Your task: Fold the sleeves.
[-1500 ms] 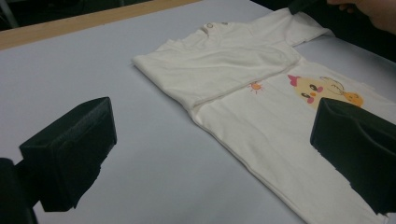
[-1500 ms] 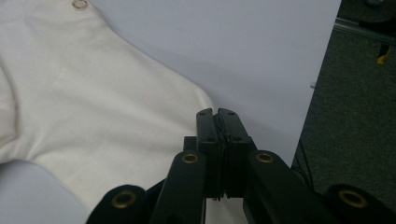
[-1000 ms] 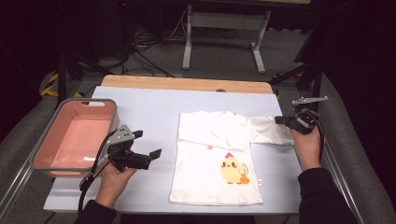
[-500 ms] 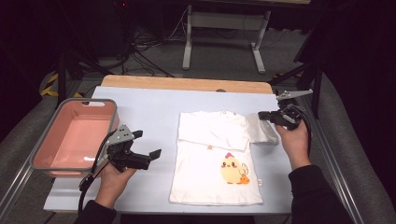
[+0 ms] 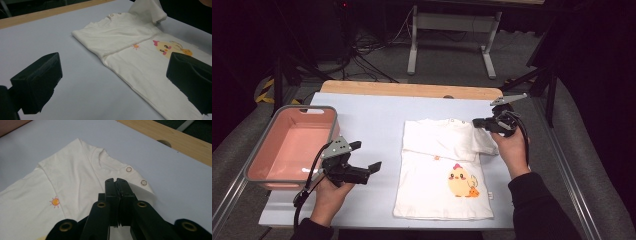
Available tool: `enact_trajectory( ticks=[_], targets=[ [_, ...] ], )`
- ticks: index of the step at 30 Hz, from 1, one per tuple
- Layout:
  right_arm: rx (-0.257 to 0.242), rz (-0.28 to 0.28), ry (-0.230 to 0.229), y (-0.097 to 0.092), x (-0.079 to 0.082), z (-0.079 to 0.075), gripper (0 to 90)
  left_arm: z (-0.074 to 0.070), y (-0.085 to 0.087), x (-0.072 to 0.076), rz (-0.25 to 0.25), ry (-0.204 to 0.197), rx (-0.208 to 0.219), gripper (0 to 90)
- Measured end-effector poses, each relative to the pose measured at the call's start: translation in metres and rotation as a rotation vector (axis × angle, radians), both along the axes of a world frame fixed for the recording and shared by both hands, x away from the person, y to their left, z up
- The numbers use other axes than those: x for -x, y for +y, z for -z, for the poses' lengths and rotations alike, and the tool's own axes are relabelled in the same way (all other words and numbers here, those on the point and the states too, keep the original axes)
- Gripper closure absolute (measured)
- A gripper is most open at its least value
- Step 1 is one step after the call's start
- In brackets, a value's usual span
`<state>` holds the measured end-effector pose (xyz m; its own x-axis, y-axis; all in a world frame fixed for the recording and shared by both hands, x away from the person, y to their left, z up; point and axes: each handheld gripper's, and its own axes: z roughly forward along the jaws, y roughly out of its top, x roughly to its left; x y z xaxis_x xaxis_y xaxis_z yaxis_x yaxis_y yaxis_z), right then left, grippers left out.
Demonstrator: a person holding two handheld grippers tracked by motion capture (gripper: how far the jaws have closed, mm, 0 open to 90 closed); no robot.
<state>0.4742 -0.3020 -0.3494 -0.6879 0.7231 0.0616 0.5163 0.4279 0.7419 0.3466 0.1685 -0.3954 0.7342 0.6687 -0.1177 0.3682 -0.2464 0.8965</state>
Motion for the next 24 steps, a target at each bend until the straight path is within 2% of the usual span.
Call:
enact_trajectory(
  ticks=[8,11,14,15,20,22,24],
  targets=[
    [-0.008,-0.030,0.005,0.017,-0.008,0.012,87.2,0.001,0.002,0.001,-0.004,0.002,0.004,1.2],
    [-0.006,-0.046,-0.008,0.023,-0.009,0.015,79.8,0.000,0.002,0.001,-0.003,0.001,0.008,1.2],
    [0.008,-0.015,-0.047,0.018,-0.008,0.013,64.3,0.000,0.002,0.001,-0.001,0.002,0.013,1.2],
    [0.020,0.011,-0.055,0.016,-0.007,0.012,58.5,0.000,0.002,0.001,-0.002,0.001,0.015,1.2],
    [0.067,0.093,-0.067,-0.007,-0.007,0.011,48.7,0.000,0.001,0.000,0.003,0.000,0.011,1.2],
    [0.093,0.115,-0.077,-0.015,-0.007,0.014,47.9,0.000,0.000,0.001,0.004,0.000,0.013,1.2],
    [0.121,0.130,-0.067,-0.021,-0.008,0.019,47.9,-0.001,-0.001,0.001,0.005,-0.004,0.012,1.2]
  ],
)
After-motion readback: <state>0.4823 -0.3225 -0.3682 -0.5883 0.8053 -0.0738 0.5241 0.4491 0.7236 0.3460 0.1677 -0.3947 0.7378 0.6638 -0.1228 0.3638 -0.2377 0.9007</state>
